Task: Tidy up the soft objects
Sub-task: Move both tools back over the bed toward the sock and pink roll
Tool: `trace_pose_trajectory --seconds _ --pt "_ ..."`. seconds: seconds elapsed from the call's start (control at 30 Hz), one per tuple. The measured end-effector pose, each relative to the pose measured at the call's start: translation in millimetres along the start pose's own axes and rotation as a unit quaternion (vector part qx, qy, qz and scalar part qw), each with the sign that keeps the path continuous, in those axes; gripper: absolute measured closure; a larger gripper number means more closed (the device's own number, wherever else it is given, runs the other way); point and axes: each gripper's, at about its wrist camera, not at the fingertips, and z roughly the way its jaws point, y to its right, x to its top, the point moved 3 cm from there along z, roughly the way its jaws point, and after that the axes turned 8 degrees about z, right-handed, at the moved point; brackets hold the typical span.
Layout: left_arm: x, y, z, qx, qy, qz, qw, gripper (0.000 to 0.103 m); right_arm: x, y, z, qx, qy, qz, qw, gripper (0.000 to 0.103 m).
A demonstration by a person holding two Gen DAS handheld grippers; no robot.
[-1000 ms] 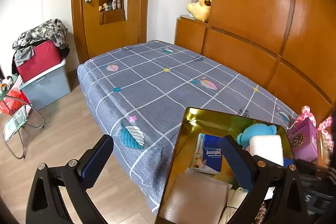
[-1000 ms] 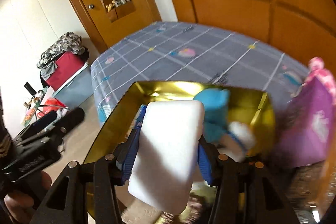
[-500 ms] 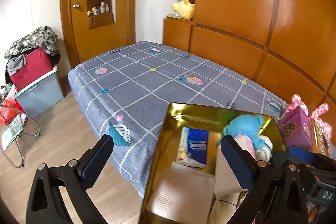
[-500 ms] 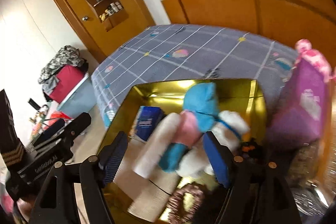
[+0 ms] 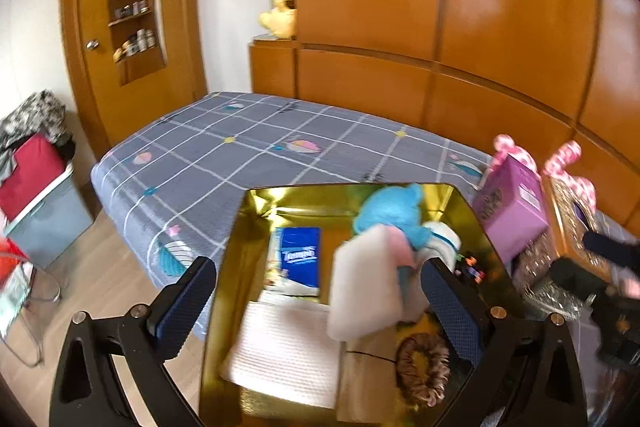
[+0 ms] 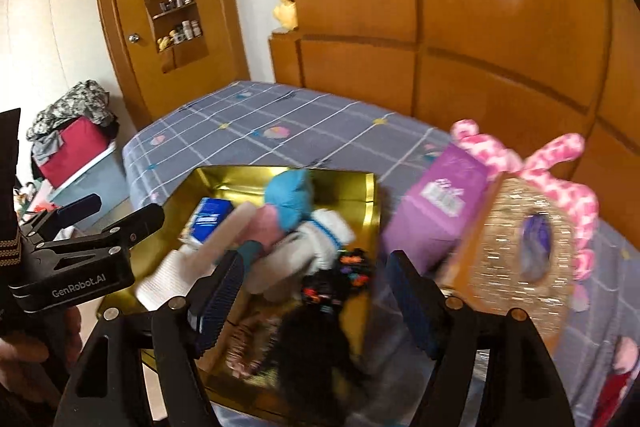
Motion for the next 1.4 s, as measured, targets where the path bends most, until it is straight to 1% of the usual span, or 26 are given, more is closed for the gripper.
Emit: trace_pose_trajectory --seconds 0.07,0.23,0.37,0.43,0.57,0.7,0.8,0.87,0.93,0.97,1.0,1.07,1.13,1.17,1.2,1.23,1.27,1.3,1.33,1.37,1.4 --pt "-1 9 -3 -0.008 0.004 0.013 0.9999 0.000 -1 9 -10 -0.011 0.009 -0.001 1.000 0.028" --pt "-3 34 -13 -0.025 0.017 0.048 0.9984 0.000 -3 48 -36 -0.044 0.028 0.017 0.999 0.028" --pt "-6 52 -22 -0.034 0.027 0.076 0.9961 0.000 -5 95 -57 -0.083 0.038 0.041 0.995 0.028" --pt "-6 60 -26 -0.039 0.034 0.091 0.9945 0.000 -7 123 -68 -0.110 0.040 0.057 0.991 0.028" --pt "-7 79 -34 -0.055 0.040 0.114 0.9912 0.000 -15 174 -86 -0.162 0.038 0.086 0.982 0.028" --pt "-4 99 -40 -0.074 0.047 0.132 0.9873 0.000 -27 231 -105 -0.213 0.032 0.126 0.968 0.028" --pt "1 118 -48 -0.096 0.056 0.153 0.9820 0.000 -37 272 -122 -0.241 0.031 0.166 0.956 0.028" --pt "5 135 -54 -0.115 0.064 0.170 0.9766 0.000 -44 296 -130 -0.261 0.031 0.187 0.947 0.028" --pt "7 149 -60 -0.137 0.068 0.185 0.9707 0.000 -52 324 -140 -0.286 0.032 0.210 0.934 0.028" --pt "9 160 -64 -0.154 0.072 0.196 0.9657 0.000 -56 338 -145 -0.297 0.033 0.225 0.927 0.028" --pt "11 167 -67 -0.165 0.076 0.203 0.9622 0.000 -64 357 -152 -0.313 0.036 0.244 0.917 0.028" --pt "13 185 -73 -0.186 0.081 0.220 0.9541 0.000 -74 382 -160 -0.338 0.043 0.269 0.901 0.028" --pt "14 208 -73 -0.216 0.073 0.233 0.9454 0.000 -89 412 -171 -0.369 0.049 0.308 0.876 0.028" --pt "14 217 -72 -0.226 0.067 0.237 0.9425 0.000 -99 427 -178 -0.377 0.057 0.336 0.861 0.028" --pt "13 229 -69 -0.238 0.058 0.242 0.9389 0.000 -108 438 -183 -0.380 0.063 0.360 0.850 0.028" --pt "12 241 -67 -0.246 0.050 0.247 0.9359 0.000 -118 451 -187 -0.379 0.063 0.394 0.835 0.028" --pt "11 250 -66 -0.253 0.044 0.251 0.9332 0.001 -124 458 -192 -0.372 0.064 0.419 0.826 0.028" --pt "8 262 -65 -0.263 0.039 0.256 0.9295 0.001 -132 469 -198 -0.355 0.077 0.457 0.812 0.028" --pt "7 271 -64 -0.270 0.033 0.258 0.9270 0.001 -137 476 -201 -0.346 0.083 0.477 0.804 0.028" --pt "7 282 -61 -0.278 0.025 0.259 0.9246 0.001 -142 480 -202 -0.342 0.080 0.490 0.798 0.028" --pt "6 294 -60 -0.290 0.016 0.260 0.9207 0.001 -145 483 -201 -0.335 0.076 0.500 0.795 0.028"
